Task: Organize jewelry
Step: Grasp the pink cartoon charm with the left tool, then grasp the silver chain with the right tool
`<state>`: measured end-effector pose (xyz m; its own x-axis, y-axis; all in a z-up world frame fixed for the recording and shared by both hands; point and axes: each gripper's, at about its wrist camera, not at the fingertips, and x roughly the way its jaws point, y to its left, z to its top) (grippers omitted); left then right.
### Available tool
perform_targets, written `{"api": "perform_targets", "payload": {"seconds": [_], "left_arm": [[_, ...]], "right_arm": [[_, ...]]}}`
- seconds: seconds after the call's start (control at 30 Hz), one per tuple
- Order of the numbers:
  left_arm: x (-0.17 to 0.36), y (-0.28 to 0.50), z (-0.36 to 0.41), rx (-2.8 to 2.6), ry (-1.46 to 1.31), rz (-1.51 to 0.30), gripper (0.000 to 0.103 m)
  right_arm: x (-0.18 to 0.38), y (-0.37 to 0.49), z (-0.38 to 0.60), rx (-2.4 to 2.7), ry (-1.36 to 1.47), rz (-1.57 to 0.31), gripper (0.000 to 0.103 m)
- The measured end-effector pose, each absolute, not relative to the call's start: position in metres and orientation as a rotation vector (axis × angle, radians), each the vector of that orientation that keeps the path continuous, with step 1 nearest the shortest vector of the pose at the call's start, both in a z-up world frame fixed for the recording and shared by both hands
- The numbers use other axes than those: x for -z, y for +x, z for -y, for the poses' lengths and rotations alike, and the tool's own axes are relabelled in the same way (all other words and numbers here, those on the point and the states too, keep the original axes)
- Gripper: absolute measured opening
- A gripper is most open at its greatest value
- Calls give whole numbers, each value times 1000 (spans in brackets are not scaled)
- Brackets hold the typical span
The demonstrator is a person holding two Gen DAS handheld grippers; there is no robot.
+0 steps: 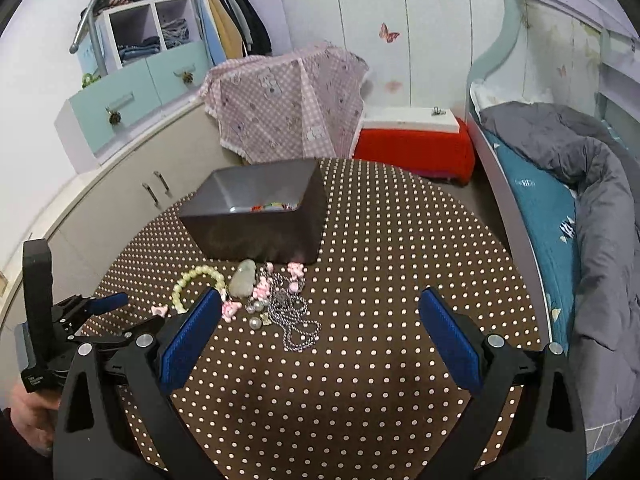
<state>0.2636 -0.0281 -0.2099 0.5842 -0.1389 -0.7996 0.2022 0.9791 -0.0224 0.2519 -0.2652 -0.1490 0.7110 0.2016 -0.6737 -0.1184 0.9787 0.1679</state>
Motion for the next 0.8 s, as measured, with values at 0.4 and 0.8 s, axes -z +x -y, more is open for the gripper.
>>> {"api": "perform_targets", "payload": {"seconds": [0.4, 0.8], "left_arm": [[213, 260, 33, 289, 69, -927, 15], [214, 273, 29, 283, 68, -940, 16]], "right_arm": [[196, 275, 248, -220, 14, -880, 93], [219, 299, 220, -278, -128, -901, 56]]}}
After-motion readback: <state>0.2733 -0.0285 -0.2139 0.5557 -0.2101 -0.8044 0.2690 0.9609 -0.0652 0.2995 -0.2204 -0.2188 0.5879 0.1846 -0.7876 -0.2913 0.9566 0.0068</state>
